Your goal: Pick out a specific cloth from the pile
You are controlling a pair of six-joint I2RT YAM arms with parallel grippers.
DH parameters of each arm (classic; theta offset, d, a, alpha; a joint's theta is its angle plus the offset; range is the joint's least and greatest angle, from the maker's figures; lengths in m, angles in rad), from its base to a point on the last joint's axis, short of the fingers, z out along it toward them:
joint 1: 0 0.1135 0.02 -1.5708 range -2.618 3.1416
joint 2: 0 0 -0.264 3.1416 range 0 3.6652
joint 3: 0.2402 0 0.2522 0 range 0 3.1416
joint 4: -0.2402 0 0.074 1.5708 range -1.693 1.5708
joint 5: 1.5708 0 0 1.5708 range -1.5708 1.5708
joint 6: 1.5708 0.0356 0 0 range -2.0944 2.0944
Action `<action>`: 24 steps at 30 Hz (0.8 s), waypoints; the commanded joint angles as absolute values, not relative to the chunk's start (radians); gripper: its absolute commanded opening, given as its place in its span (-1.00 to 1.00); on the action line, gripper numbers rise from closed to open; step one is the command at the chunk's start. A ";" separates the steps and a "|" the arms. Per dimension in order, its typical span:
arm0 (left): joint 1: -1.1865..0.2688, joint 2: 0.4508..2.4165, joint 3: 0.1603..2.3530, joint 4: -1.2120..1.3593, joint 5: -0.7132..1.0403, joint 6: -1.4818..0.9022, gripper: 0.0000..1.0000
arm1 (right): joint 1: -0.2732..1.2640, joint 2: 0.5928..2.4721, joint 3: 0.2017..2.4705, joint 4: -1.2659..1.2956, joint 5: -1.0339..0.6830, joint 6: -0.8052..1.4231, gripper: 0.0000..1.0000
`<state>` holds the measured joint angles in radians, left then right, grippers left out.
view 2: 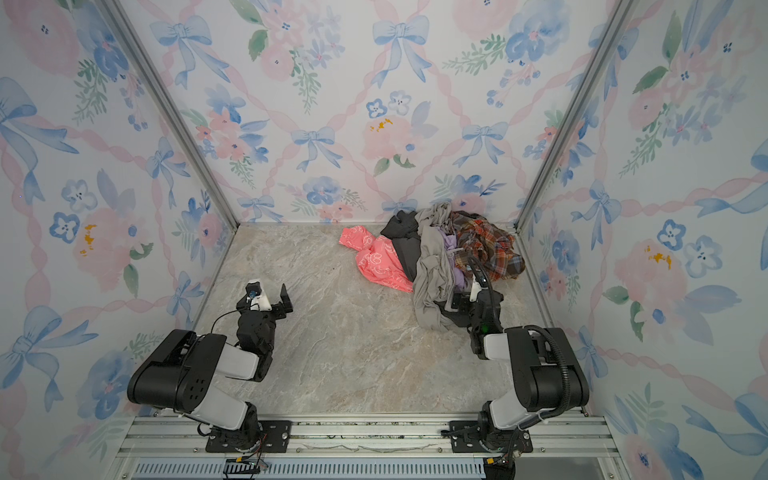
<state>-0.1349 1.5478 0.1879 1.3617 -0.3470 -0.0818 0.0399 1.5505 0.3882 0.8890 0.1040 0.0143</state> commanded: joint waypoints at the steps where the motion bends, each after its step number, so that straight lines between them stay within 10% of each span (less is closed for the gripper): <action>1: -0.132 1.550 0.187 1.353 -0.331 -0.081 0.96 | 0.034 1.545 0.398 0.888 0.094 0.015 0.94; 24: -0.208 1.537 0.158 1.403 -0.445 -0.029 0.94 | 0.054 1.537 0.251 1.159 0.219 0.032 0.94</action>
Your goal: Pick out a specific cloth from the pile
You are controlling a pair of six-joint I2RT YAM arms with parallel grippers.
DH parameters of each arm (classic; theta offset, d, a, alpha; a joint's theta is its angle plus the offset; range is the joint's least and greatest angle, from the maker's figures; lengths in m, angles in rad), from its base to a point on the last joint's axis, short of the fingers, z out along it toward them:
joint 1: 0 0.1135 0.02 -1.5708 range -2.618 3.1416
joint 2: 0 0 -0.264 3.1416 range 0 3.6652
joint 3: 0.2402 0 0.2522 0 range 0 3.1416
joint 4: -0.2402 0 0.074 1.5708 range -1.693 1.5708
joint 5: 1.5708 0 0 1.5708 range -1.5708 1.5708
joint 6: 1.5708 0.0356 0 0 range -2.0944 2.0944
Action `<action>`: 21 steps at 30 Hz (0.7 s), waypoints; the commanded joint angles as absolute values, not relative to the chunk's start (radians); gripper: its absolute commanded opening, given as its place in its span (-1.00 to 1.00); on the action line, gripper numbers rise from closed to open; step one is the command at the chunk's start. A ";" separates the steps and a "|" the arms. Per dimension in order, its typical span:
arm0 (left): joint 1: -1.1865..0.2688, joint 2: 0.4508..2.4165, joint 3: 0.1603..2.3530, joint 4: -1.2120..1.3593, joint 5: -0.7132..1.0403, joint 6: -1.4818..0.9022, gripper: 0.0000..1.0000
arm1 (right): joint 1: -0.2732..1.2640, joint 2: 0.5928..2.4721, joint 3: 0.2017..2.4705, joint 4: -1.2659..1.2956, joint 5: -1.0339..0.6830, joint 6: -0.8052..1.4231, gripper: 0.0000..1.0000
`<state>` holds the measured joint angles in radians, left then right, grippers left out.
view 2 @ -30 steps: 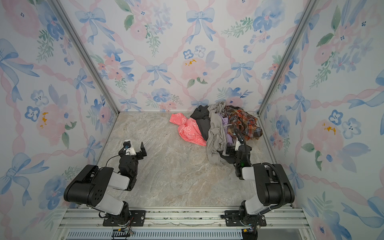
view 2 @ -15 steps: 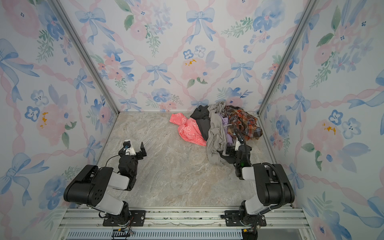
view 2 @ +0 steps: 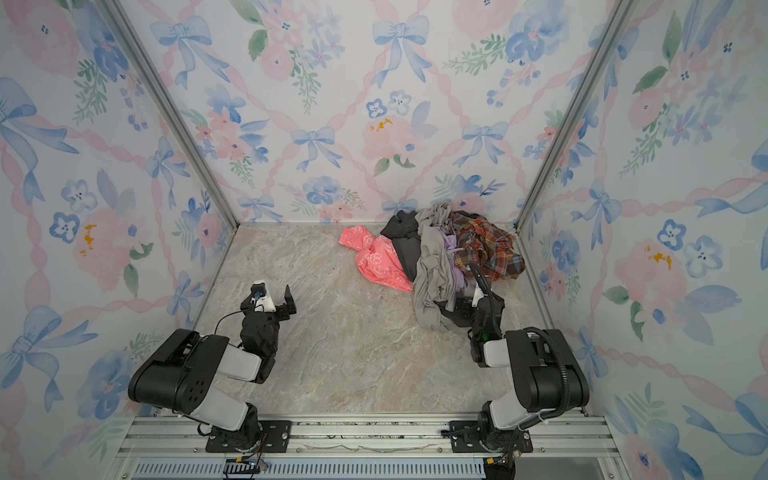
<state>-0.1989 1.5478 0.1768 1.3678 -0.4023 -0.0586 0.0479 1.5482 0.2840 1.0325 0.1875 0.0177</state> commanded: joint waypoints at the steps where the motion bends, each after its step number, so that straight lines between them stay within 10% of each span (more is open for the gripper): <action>1: -0.209 1.531 0.156 1.402 -0.456 -0.032 0.94 | 0.051 1.537 0.240 1.180 0.219 0.033 0.94; 9: -0.322 1.423 0.256 1.194 -0.640 0.061 0.96 | 0.051 1.560 0.151 1.379 0.249 0.043 0.94; 21: -0.354 1.163 0.529 0.684 -0.373 -0.263 0.96 | 0.121 1.516 0.119 1.405 0.347 -0.010 0.94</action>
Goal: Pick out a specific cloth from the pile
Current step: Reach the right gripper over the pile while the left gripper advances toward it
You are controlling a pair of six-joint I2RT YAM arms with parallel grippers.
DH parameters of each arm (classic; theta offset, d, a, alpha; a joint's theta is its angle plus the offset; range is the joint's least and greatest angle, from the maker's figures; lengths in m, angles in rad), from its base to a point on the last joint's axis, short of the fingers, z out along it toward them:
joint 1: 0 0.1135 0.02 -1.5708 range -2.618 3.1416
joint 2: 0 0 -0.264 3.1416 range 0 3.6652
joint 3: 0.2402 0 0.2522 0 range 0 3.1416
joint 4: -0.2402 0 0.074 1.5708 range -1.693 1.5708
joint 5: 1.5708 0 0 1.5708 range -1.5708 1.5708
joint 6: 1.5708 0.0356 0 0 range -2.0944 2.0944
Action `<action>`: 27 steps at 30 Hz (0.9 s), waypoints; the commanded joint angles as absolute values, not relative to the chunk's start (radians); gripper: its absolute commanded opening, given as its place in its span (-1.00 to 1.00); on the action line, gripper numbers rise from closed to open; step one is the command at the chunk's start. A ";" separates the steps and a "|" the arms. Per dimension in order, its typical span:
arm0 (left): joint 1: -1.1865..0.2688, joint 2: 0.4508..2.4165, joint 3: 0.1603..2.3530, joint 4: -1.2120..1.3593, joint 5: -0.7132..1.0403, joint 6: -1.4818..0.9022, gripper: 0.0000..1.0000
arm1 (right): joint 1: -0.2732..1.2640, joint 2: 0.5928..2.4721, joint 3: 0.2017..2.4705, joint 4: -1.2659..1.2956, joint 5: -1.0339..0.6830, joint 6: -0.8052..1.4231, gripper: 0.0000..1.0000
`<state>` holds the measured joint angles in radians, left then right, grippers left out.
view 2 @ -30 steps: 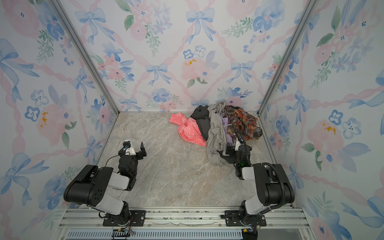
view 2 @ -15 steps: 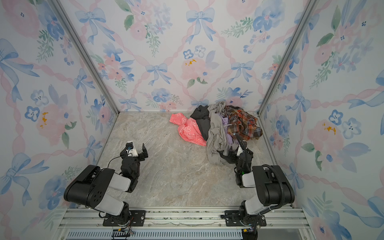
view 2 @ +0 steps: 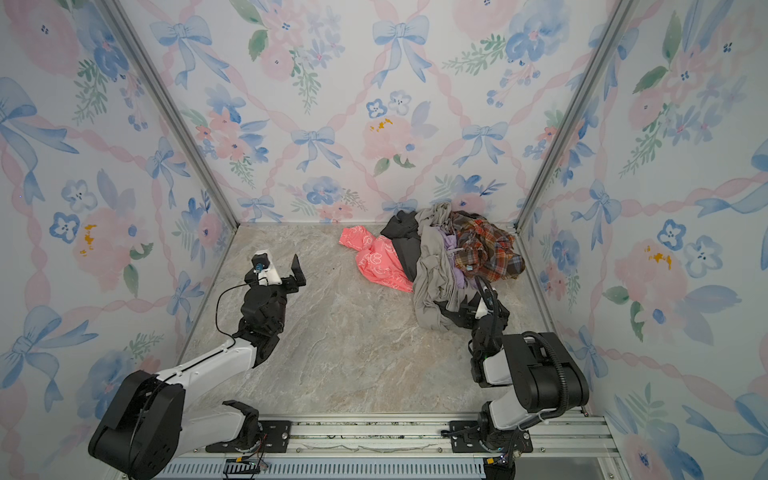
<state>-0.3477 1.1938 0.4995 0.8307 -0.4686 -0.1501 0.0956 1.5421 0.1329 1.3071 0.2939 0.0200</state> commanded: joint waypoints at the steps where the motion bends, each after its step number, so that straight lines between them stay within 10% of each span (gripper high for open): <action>1: -0.354 1.149 0.537 0.668 -0.343 -0.290 0.96 | 0.126 1.507 0.117 1.404 0.353 -0.015 0.94; 10: -0.412 1.110 0.594 0.597 -0.195 -0.350 0.95 | 0.166 1.387 0.108 1.313 0.455 -0.030 0.94; 27: -0.510 1.120 0.648 0.536 -0.110 -0.342 0.96 | 0.221 0.976 0.694 0.161 0.437 0.040 0.96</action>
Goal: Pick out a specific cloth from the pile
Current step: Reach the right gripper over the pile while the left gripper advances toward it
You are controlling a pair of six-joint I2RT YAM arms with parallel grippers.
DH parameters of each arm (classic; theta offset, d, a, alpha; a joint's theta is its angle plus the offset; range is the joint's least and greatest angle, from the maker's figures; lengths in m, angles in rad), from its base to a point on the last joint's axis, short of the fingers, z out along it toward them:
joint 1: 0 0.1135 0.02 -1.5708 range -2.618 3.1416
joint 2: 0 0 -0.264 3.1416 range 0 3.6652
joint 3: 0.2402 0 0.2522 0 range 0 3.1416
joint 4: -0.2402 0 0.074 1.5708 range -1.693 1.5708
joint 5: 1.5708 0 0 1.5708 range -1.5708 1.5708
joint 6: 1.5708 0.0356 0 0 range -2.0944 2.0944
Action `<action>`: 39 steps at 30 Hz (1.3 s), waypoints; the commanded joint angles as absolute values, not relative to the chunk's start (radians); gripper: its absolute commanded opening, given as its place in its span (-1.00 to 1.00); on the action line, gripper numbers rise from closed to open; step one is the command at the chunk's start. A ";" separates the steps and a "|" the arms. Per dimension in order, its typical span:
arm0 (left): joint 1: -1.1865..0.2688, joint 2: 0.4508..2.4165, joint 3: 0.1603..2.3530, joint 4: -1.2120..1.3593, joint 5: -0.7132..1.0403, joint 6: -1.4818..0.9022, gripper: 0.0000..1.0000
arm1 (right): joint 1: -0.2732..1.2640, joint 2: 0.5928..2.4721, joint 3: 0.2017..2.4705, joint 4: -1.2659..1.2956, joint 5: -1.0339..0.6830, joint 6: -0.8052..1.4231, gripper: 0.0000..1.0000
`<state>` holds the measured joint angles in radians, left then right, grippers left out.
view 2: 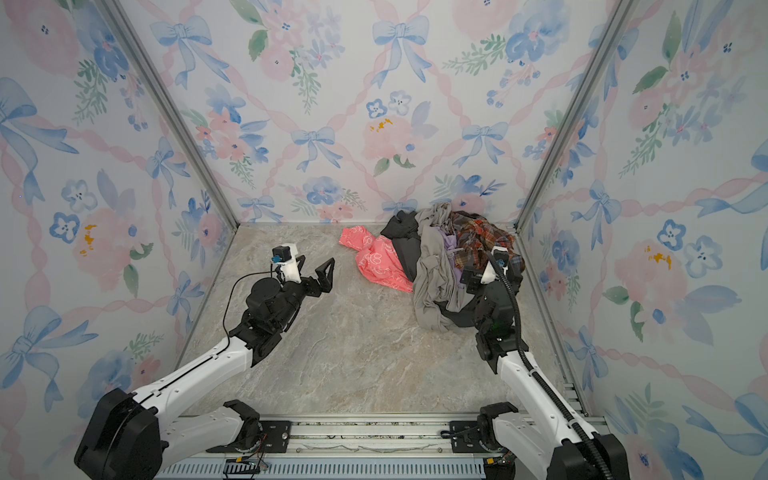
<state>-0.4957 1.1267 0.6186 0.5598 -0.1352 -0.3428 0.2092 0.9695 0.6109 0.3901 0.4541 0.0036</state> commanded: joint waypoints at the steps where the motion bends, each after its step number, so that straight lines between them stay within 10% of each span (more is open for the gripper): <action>1: -0.518 1.120 0.651 0.530 -0.108 -0.337 0.96 | 0.221 0.987 0.733 0.110 0.431 0.056 0.97; 17: -0.599 1.186 0.761 0.383 -0.080 -0.264 0.91 | 0.193 1.340 1.335 -0.520 0.197 0.093 0.85; 39: -0.966 1.357 0.838 0.210 -0.293 0.003 0.85 | 0.064 1.822 1.713 -0.728 -0.044 0.063 0.40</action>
<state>-0.9440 1.3441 0.8211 0.2211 -0.2451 -0.0437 0.0769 1.7943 1.6634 -0.6640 -0.0151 0.0860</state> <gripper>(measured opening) 0.928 0.702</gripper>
